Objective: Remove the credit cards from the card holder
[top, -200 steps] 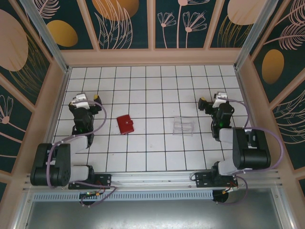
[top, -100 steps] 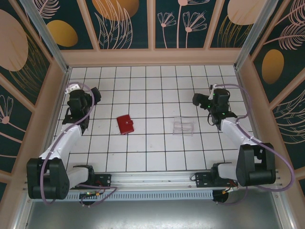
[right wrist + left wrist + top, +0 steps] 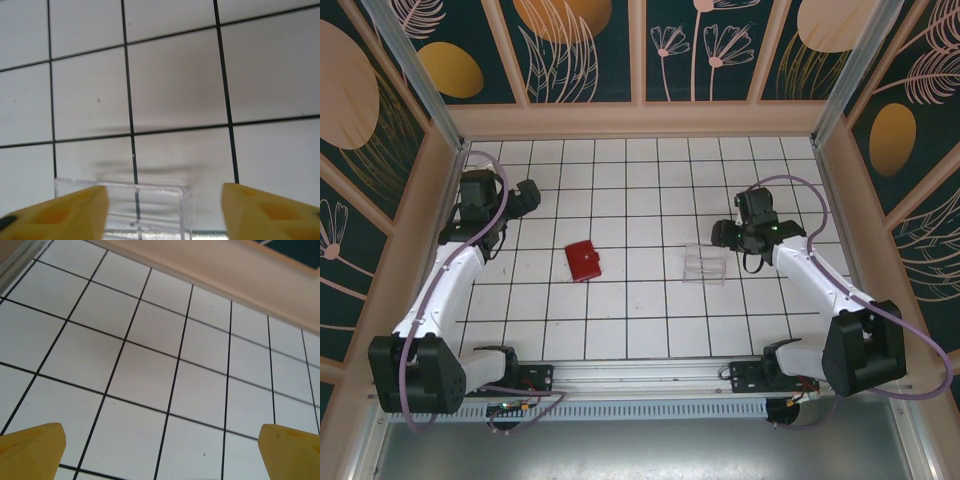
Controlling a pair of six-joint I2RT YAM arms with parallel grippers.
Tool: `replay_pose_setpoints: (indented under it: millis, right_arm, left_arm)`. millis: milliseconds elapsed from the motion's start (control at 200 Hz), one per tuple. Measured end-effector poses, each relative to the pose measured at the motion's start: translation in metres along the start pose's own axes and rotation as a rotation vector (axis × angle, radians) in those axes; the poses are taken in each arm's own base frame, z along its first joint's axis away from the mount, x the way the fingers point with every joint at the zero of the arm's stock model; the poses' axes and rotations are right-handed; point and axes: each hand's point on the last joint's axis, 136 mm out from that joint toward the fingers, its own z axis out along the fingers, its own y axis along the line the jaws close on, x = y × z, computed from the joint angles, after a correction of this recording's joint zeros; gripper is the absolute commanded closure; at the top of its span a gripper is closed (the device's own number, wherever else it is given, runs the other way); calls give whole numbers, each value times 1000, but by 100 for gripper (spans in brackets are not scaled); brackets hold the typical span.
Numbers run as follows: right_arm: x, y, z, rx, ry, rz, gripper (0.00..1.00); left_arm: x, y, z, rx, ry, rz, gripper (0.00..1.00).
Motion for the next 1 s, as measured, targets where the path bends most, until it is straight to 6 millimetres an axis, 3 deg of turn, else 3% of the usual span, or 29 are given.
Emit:
replay_pose_setpoints:
  millis: [300, 631, 1001]
  right_arm:
    - [23, -12, 9, 61, 101, 29, 63]
    - [36, -12, 27, 82, 169, 24, 71]
    - [39, -9, 36, 90, 180, 12, 81]
  left_arm:
    - [24, 19, 6, -72, 54, 75, 1]
    - [18, 36, 0, -169, 23, 125, 1]
    - [18, 39, -1, -187, 22, 147, 1]
